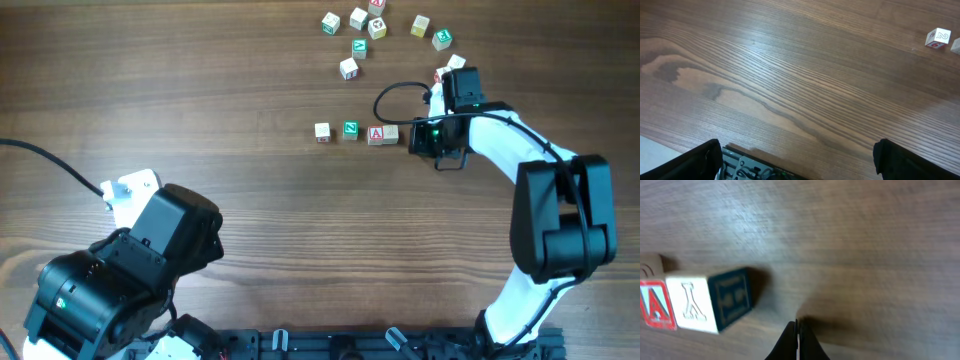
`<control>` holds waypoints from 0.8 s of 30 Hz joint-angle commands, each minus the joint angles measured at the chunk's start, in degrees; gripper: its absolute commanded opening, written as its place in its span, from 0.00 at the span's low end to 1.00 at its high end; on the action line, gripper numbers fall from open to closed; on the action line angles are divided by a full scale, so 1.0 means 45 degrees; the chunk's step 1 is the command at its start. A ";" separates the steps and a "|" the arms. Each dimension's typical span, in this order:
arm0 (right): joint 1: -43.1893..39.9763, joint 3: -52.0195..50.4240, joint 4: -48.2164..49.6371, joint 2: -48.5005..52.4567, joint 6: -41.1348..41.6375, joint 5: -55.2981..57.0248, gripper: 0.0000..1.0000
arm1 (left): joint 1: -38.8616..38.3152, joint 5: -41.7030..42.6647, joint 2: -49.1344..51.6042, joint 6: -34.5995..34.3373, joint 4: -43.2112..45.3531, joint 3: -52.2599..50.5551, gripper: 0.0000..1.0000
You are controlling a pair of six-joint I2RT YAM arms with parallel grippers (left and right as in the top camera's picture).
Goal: Form a horizontal line
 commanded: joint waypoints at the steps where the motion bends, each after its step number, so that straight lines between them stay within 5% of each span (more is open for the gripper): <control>1: 0.0097 -0.0121 -0.0369 -0.1710 0.0777 0.0228 0.05 | 0.0000 0.0015 -0.0053 -0.0029 -0.0010 0.0034 1.00; 9: 0.2395 -0.0121 0.0112 -0.3725 0.0962 -0.0423 0.05 | 0.0000 0.0015 -0.0053 -0.0029 -0.0010 0.0034 1.00; 14: 0.3997 -0.0112 0.0675 -0.2769 0.1355 0.1481 0.05 | 0.0000 0.0015 -0.0053 -0.0029 -0.0010 0.0034 1.00; 24: 0.4741 0.1248 0.1486 -0.0185 0.1622 0.1438 0.05 | 0.0000 0.0015 -0.0053 -0.0029 -0.0010 0.0034 1.00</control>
